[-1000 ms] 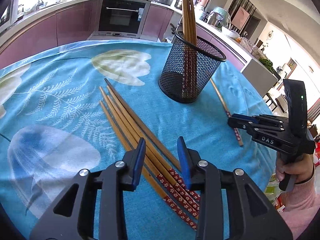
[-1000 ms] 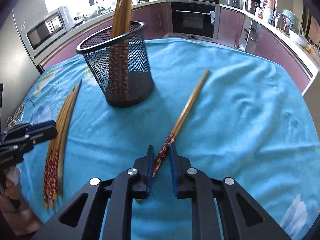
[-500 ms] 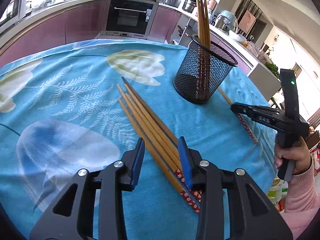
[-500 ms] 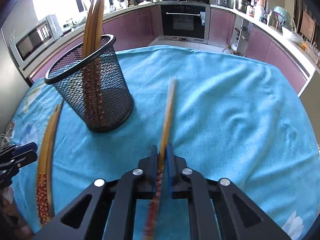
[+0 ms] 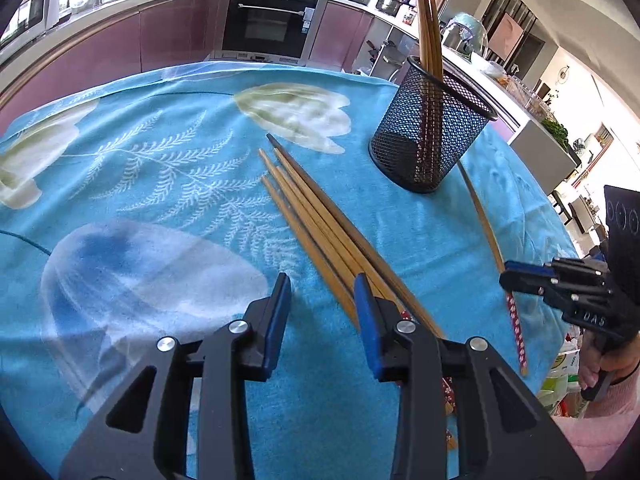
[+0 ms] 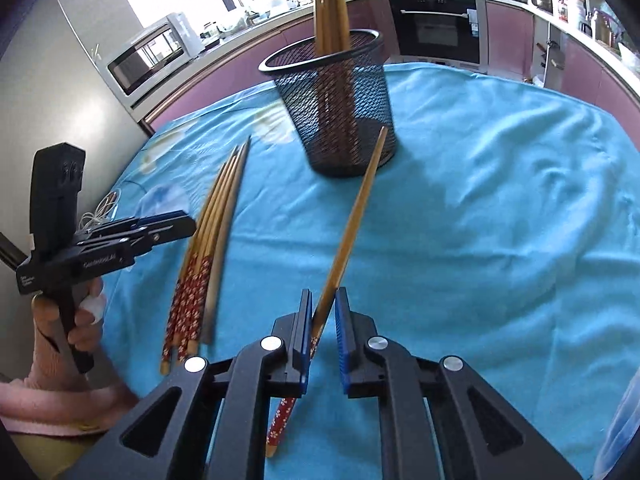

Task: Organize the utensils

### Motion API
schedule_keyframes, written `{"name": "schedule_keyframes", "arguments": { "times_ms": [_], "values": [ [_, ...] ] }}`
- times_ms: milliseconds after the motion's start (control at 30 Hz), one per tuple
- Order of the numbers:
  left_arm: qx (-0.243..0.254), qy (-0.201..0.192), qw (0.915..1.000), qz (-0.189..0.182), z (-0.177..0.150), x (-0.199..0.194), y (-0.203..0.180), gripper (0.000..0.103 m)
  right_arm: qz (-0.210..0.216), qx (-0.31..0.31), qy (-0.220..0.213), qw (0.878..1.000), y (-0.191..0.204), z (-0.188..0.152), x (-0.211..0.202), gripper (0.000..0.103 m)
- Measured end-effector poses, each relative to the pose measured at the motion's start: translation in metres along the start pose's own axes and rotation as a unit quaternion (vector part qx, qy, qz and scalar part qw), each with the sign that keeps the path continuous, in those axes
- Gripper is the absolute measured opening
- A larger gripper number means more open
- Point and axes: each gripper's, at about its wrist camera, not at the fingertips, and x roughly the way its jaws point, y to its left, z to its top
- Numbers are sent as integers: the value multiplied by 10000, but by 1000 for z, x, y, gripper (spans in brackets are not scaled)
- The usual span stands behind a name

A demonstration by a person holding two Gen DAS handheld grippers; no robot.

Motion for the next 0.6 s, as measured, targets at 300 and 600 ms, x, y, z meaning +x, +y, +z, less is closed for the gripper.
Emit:
{"name": "schedule_keyframes", "arguments": {
  "times_ms": [300,600],
  "values": [
    [90,51,9999,13,-1,0,-3,32,460,-286,58,9985,22,-7,-3,10],
    [80,133,9999,57,3,3,-1,25,452,-658,80,9968,44,15,20,6]
  ]
}}
